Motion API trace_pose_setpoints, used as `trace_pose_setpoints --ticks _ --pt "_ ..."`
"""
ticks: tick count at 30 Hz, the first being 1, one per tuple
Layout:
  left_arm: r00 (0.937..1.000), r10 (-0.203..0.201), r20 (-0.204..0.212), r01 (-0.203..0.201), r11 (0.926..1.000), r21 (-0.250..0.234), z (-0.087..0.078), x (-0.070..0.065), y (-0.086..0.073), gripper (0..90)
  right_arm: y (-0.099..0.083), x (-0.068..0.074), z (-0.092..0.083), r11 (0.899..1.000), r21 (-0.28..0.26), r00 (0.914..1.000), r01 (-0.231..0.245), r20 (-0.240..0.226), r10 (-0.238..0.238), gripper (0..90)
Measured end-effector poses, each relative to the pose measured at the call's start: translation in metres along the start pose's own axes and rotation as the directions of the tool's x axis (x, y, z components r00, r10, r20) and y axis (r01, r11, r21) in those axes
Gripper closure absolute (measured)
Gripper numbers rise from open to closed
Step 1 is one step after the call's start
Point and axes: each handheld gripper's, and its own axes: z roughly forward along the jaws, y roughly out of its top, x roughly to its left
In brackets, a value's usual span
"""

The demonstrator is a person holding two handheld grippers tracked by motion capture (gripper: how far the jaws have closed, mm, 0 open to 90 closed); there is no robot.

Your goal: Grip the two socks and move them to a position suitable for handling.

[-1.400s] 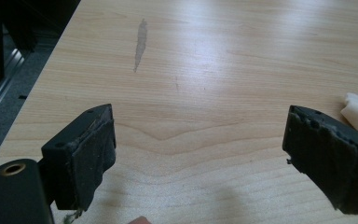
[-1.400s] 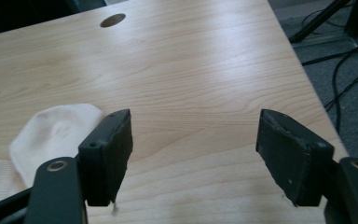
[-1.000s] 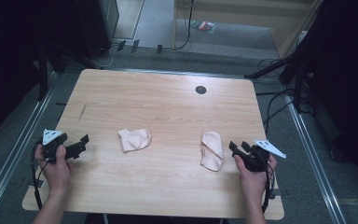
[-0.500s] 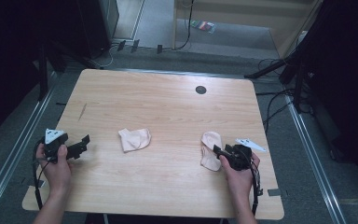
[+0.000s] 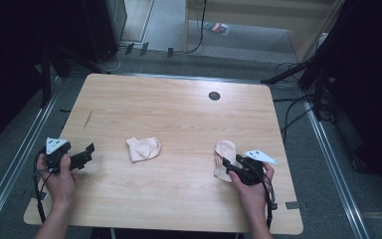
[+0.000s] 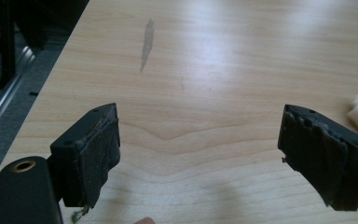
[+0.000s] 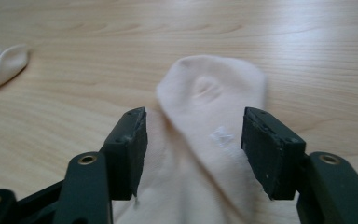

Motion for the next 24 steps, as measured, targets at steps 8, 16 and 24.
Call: trace_pose_setpoints --ticks 8,16,24 --pt "0.9980 0.041 0.049 -0.040 0.9990 -0.021 -0.013 -0.021 0.006 13.2 -0.005 0.008 0.013 0.993 0.080 0.9943 0.091 0.048 -0.095 42.9" --pt "0.9893 0.084 0.120 -0.080 0.9963 -0.031 -0.021 -0.047 0.008 13.2 -0.006 0.009 0.010 0.992 0.080 0.9774 0.092 0.183 -0.106 86.3" --pt "0.9743 0.127 0.186 -0.121 0.9916 -0.047 -0.028 -0.073 0.008 13.2 0.005 0.011 -0.007 1.000 -0.023 0.9919 0.014 0.126 -0.011 88.1"
